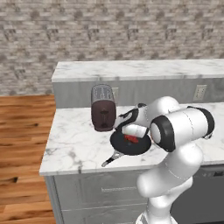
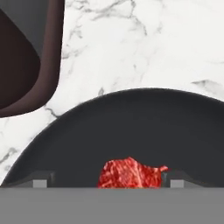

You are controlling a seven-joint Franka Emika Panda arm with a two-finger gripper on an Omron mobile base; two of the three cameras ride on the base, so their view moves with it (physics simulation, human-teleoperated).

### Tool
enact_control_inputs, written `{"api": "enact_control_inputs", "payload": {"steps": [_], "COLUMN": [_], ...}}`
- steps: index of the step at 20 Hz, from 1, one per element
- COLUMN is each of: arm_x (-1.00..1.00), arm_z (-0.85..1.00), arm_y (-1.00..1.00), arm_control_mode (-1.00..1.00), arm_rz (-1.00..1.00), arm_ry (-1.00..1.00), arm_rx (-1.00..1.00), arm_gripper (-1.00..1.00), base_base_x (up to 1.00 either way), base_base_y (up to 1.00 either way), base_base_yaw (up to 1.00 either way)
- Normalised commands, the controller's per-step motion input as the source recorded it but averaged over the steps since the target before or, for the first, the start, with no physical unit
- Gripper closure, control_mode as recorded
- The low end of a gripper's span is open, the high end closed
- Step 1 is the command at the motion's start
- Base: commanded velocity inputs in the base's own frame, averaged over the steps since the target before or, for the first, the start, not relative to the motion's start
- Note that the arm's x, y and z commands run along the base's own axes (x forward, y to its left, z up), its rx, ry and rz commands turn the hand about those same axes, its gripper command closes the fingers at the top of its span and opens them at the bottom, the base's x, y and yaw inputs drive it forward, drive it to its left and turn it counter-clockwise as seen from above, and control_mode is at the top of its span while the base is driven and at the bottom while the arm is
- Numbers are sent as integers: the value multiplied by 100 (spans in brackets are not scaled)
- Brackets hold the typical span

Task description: Pick up the pan with the steak in it and place it on the dining table. Then place the steak on the plate.

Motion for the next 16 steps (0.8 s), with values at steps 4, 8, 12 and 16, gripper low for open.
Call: {"api": "enact_control_inputs", "payload": {"steps": [4, 8, 12, 16], "arm_x": [-22, -32, -7, 5], "arm_z": [18, 41, 54, 31], "arm_y": [-1, 4, 13, 12], "arm_control_mode": [-100, -100, -100, -100], "arm_rz": [14, 10, 6, 0], "arm_ry": [-2, 0, 1, 8], "arm_rx": [-2, -3, -3, -3], "arm_gripper": [-100, -100, -100, -100], "base_base_x": [0, 0, 0, 0], "base_base_y": [0, 0, 0, 0], "base_base_yaw": [0, 0, 0, 0]}}
